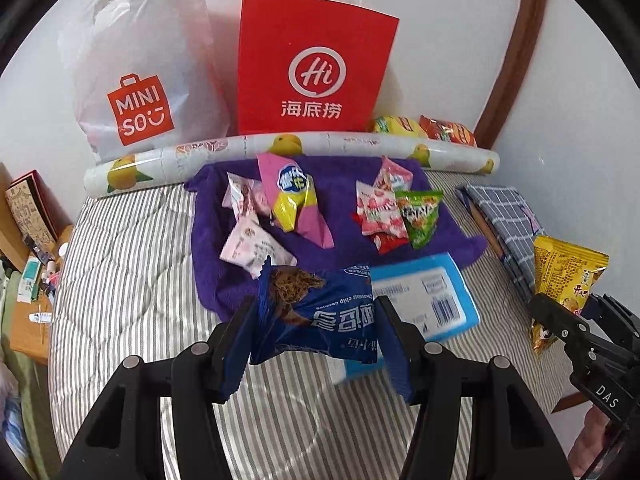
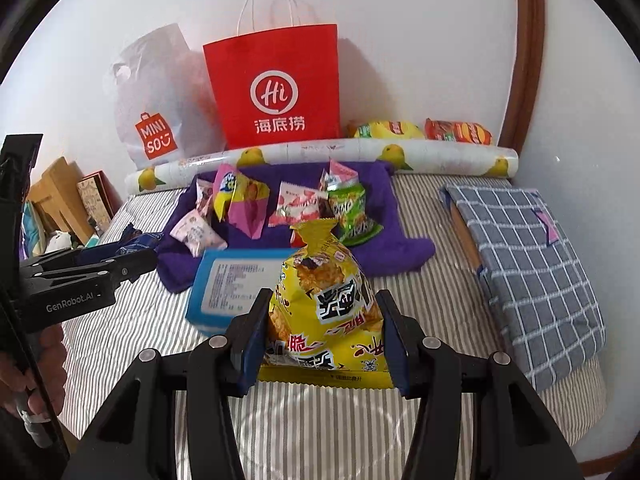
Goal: Organize snacks
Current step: 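Lift and carry the blue bag and yellow bag in both tools over the towel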
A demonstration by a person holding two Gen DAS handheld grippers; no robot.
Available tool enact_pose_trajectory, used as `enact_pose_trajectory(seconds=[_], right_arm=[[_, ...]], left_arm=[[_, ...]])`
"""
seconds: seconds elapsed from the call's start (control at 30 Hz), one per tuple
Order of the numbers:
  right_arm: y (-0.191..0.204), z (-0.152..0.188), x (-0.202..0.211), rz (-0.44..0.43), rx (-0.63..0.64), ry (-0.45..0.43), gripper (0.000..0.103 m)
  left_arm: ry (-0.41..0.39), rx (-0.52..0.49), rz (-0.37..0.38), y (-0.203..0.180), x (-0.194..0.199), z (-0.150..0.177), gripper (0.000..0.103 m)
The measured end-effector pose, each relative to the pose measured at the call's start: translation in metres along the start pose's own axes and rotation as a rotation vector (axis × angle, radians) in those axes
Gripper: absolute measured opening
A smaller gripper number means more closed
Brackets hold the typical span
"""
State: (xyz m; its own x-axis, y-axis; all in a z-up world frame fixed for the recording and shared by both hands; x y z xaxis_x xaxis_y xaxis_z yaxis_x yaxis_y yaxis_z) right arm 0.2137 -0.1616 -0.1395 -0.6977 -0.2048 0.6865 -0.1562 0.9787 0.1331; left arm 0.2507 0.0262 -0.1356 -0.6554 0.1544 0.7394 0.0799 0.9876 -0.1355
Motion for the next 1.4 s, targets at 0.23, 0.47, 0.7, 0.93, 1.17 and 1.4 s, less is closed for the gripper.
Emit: enact_pose_trajectory(seconds=[0.23, 0.47, 0.7, 0.93, 1.17, 1.4], right_arm=[[0.002, -0.028, -0.033, -0.032, 0.008, 0.007, 0.05], [0.007, -0.052, -0.069, -0.048, 0.035, 0.017, 0.05], [0.013, -0.076, -0.102, -0.072, 0.055, 0.019, 0.05], [0.023, -0.091, -0.135, -0.118, 0.051, 0.045, 0.05], [0.041, -0.094, -0.169, -0.16, 0.066, 0.084, 0.05], [0.04, -0.084, -0.198, -0.173, 0.06, 0.14, 0.051]], left_arm=[[-0.001, 0.029, -0.002, 0.01, -0.022, -0.028, 0.056], [-0.009, 0.041, -0.02, 0.024, -0.043, -0.053, 0.056], [-0.009, 0.067, -0.039, 0.044, -0.062, -0.07, 0.056], [-0.001, 0.098, -0.045, 0.067, -0.076, -0.072, 0.056], [0.033, 0.129, -0.054, 0.083, -0.091, -0.065, 0.056], [0.045, 0.139, -0.037, 0.081, -0.106, -0.063, 0.056]])
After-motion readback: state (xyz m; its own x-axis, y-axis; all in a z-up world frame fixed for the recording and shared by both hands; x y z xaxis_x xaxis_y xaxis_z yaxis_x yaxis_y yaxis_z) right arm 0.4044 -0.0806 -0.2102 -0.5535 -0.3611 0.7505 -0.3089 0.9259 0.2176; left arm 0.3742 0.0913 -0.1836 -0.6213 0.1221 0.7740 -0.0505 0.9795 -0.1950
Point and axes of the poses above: each gripper's, at about its wrist camera, not at the fingertips, and x roughly against the way its jaws point, y to its left, z to its underside, the point moved 9 cm from there along -x, roughly the way its jaws point, and after that the axes turned 5 degrees about -y, right-handed, at the moved point
